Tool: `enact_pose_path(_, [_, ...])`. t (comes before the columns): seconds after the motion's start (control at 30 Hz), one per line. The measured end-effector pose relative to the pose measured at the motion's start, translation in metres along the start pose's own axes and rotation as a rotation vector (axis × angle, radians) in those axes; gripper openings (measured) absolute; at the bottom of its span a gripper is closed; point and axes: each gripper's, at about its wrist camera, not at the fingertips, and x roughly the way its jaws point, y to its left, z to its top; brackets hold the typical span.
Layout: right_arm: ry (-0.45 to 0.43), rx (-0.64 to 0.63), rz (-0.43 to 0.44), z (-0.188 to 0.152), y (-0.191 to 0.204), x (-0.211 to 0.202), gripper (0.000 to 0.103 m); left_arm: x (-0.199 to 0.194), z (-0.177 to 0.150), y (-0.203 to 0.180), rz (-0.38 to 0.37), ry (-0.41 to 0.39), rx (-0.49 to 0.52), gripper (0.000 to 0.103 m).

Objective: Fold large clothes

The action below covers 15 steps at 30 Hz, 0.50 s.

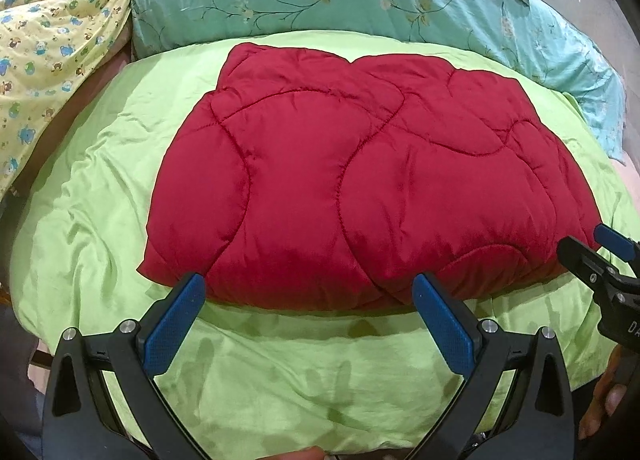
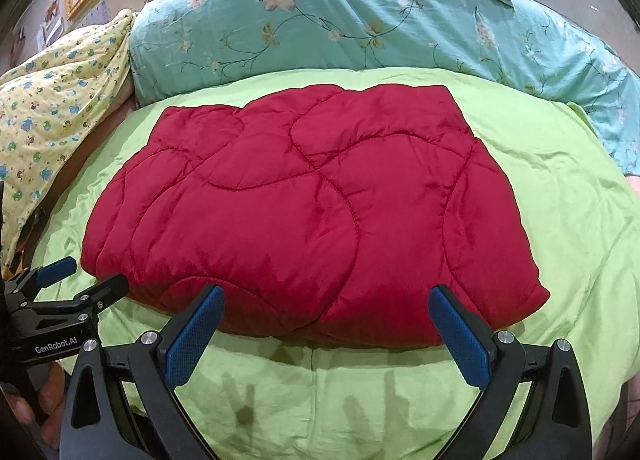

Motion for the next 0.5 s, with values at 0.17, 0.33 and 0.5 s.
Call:
enact_pose_path(0.17, [0.019,-0.022,-0.002,0.004,0.003,-0.003,0.102,-0.007,0.004,-0.001,0.015,0.008,0.016,0.103])
enact_pose_path(0.33, [0.023,-0.03,0.002,0.007,0.005,-0.011,0.102,-0.015,0.008,-0.004,0.023,-0.004,0.032,0.103])
enact_pose_path(0.5, [0.017,-0.041,-0.003,0.009,0.008,-0.016,0.102,-0.018,0.011,-0.005,0.016,-0.01,0.035,0.103])
